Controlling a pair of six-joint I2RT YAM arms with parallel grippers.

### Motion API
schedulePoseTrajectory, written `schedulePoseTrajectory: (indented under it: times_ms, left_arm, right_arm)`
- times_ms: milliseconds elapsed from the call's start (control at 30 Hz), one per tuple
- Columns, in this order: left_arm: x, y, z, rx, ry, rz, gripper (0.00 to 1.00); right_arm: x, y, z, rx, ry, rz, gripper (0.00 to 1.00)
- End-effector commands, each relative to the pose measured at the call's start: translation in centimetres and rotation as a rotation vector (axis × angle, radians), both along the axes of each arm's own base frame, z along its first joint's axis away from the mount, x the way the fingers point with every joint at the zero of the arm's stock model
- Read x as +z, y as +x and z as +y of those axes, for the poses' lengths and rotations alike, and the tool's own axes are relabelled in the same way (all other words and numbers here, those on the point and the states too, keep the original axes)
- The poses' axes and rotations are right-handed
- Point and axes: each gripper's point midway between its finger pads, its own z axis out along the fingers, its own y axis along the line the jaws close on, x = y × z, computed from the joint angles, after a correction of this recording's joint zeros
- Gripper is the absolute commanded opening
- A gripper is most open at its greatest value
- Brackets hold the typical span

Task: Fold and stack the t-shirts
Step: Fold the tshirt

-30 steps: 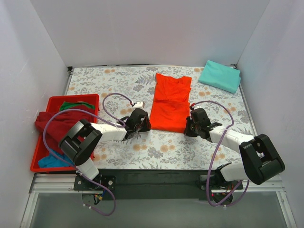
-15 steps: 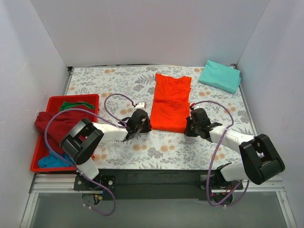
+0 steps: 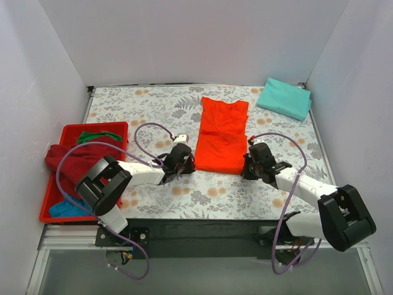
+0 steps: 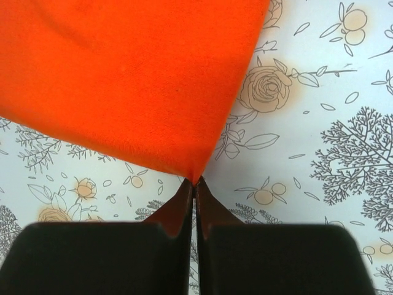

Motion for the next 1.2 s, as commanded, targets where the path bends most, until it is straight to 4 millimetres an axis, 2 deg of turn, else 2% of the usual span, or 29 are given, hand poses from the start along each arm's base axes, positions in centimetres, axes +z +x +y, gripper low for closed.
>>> schedulePoseTrajectory:
  times_ms: [0,267,367,433,667,700,967,1167]
  left_arm:
    - [-2.2,-2.2,3.5,0.042,0.132,0.075,0.00]
    - [0.0,-3.2,2.9,0.028,0.090,0.031,0.00]
    - [1.1,-3.6,2.5,0.027,0.076,0.002,0.00]
    - [1.2,-4.2,2.8,0.028,0.089,0.009,0.00]
    - [4.8,-5.6,2.9,0.031,0.049,-0.061,0.00]
    - [6.1,-5.7,2.8,0.030,0.022,-0.084,0.00]
    - [10.9,-7.6,3.0,0.020,-0.043,-0.158,0.00]
    - [14.1,-8.2,2.2,0.003,-0.109,-0.203,0.00]
  right_arm:
    - [-0.1,-1.1,-1.2,-0.015,-0.039,0.009,0.01]
    - [0.5,-3.2,-1.2,0.007,0.009,0.021,0.01]
    - [1.3,-3.7,-0.6,0.027,0.048,0.005,0.01]
    - [1.7,-4.4,-0.3,0.047,0.061,0.004,0.01]
    - [4.6,-5.9,0.5,0.073,0.102,-0.051,0.01]
    - [4.9,-6.1,0.5,0.071,0.099,-0.053,0.01]
    - [8.9,-6.9,1.1,0.084,0.142,-0.132,0.01]
    - [12.5,-5.8,1.1,0.070,0.148,-0.222,0.01]
